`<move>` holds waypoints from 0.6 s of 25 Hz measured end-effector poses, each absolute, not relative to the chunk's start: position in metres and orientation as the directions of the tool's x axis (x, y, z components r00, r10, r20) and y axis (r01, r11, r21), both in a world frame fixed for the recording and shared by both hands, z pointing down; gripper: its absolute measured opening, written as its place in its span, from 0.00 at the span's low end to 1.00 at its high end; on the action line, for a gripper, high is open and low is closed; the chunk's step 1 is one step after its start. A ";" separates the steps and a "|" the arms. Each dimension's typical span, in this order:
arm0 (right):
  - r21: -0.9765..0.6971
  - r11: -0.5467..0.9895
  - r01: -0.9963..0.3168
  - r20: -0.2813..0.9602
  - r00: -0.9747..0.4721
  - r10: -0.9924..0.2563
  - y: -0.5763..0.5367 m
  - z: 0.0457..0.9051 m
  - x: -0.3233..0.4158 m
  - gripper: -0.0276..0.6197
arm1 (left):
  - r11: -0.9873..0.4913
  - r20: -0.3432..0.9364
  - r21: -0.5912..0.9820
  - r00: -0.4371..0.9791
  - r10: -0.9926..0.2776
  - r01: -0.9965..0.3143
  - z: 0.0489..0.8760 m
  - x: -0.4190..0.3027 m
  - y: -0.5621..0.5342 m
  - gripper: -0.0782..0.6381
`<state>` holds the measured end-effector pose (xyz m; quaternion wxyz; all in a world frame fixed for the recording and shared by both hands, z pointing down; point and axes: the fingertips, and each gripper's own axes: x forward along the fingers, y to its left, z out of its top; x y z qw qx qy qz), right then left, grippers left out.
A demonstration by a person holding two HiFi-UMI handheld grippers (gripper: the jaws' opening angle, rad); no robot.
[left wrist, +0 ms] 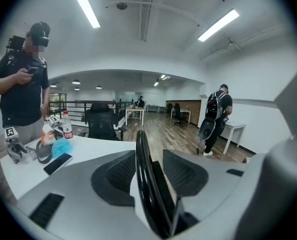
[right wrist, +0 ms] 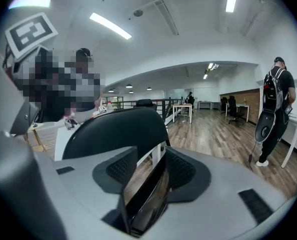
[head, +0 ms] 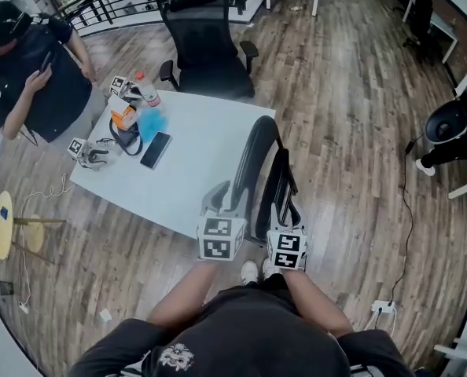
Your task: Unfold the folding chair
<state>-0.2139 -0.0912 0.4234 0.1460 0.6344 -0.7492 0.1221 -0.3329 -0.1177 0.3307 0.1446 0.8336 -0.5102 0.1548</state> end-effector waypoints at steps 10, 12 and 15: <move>-0.052 0.134 -0.990 0.636 -0.136 -0.759 -0.159 0.527 -0.223 0.49 | -0.461 0.565 0.176 0.472 -0.676 -0.870 0.380 -0.313 -0.158 0.39; -0.050 0.139 -0.989 0.671 -0.136 -0.729 -0.169 0.545 -0.227 0.50 | -0.456 0.578 0.183 0.470 -0.667 -0.871 0.386 -0.312 -0.164 0.40; -0.050 0.137 -0.989 0.721 -0.131 -0.680 -0.180 0.569 -0.231 0.52 | -0.443 0.591 0.178 0.455 -0.666 -0.879 0.392 -0.310 -0.171 0.39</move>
